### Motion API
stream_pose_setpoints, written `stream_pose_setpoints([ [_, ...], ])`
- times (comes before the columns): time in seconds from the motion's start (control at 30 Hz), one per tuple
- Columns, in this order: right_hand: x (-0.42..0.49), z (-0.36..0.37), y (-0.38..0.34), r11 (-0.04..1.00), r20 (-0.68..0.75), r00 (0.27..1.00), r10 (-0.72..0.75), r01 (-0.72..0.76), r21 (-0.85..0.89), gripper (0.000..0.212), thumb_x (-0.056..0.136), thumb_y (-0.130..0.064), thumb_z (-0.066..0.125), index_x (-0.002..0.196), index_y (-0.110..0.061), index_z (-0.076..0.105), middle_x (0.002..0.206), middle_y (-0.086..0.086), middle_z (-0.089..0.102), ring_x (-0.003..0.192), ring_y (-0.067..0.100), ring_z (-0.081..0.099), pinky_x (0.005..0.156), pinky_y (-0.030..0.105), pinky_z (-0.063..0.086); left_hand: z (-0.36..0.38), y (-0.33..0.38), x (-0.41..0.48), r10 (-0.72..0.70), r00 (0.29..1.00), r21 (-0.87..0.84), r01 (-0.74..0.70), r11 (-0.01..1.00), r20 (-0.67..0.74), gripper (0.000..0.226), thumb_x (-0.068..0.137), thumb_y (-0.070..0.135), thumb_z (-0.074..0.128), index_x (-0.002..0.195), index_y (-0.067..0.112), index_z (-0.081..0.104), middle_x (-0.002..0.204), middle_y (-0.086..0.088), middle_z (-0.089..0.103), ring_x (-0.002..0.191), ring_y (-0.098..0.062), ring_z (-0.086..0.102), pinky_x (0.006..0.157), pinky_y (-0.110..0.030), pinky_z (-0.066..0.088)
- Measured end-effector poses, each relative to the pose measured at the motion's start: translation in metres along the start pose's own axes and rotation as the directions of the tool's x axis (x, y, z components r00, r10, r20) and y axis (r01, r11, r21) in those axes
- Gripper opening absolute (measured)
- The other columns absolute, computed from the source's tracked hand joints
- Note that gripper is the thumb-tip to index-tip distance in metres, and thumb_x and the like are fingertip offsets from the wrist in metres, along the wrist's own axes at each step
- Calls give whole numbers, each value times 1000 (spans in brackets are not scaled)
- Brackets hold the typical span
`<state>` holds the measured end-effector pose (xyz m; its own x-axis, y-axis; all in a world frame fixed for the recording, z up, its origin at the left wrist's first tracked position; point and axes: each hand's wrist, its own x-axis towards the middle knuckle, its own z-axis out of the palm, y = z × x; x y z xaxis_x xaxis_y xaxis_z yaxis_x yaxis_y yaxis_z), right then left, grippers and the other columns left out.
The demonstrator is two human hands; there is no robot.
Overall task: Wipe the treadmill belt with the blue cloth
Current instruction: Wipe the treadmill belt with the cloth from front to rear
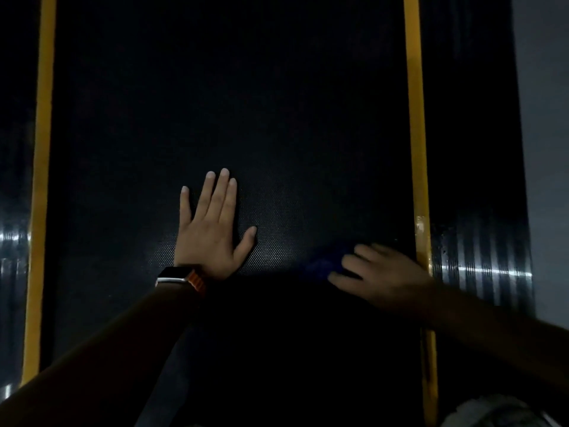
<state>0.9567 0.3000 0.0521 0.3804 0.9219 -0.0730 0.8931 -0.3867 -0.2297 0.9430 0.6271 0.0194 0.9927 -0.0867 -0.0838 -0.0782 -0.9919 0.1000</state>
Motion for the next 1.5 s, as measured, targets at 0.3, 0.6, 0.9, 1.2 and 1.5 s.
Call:
stream_pose_setpoints([
  [0.3,98,-32,119,818,-215,813,541,-568,-90,38,88,-3,58,124,-12,50,112,17,49,90,36,50,66,42,47,2,-2,-1,-4,1000,4,4,1000,-1,86,99,62,28,164,6,15,173,-8,6,160,-25,1,126,-61,2],
  [0.6,6,-26,64,979,69,985,159,-149,-139,44,77,-11,55,121,-12,53,111,16,45,90,38,49,64,46,51,2,0,-2,-2,1000,15,2,1000,3,86,100,61,26,163,4,15,173,-11,5,160,-26,0,126,-62,1],
  [0.9,58,-33,114,756,-41,772,634,-630,-175,69,79,5,57,140,-13,31,140,24,36,110,49,48,75,47,52,2,1,-2,-8,1000,4,8,1000,-9,86,99,61,27,163,4,15,173,-11,8,160,-26,1,126,-61,2],
  [1.2,67,-30,93,771,-146,761,631,-636,20,53,88,-3,59,136,-18,44,122,16,47,99,33,53,72,38,47,2,0,0,8,1000,10,-8,1000,10,87,98,61,29,162,3,18,173,-12,9,160,-27,3,125,-63,2],
  [1.5,91,-28,66,779,-208,752,626,-612,134,28,102,-22,45,126,-12,55,110,12,54,90,28,55,66,39,50,-4,0,1,-4,995,65,-2,998,97,87,100,62,25,163,3,13,173,-13,6,160,-28,1,125,-63,4],
])
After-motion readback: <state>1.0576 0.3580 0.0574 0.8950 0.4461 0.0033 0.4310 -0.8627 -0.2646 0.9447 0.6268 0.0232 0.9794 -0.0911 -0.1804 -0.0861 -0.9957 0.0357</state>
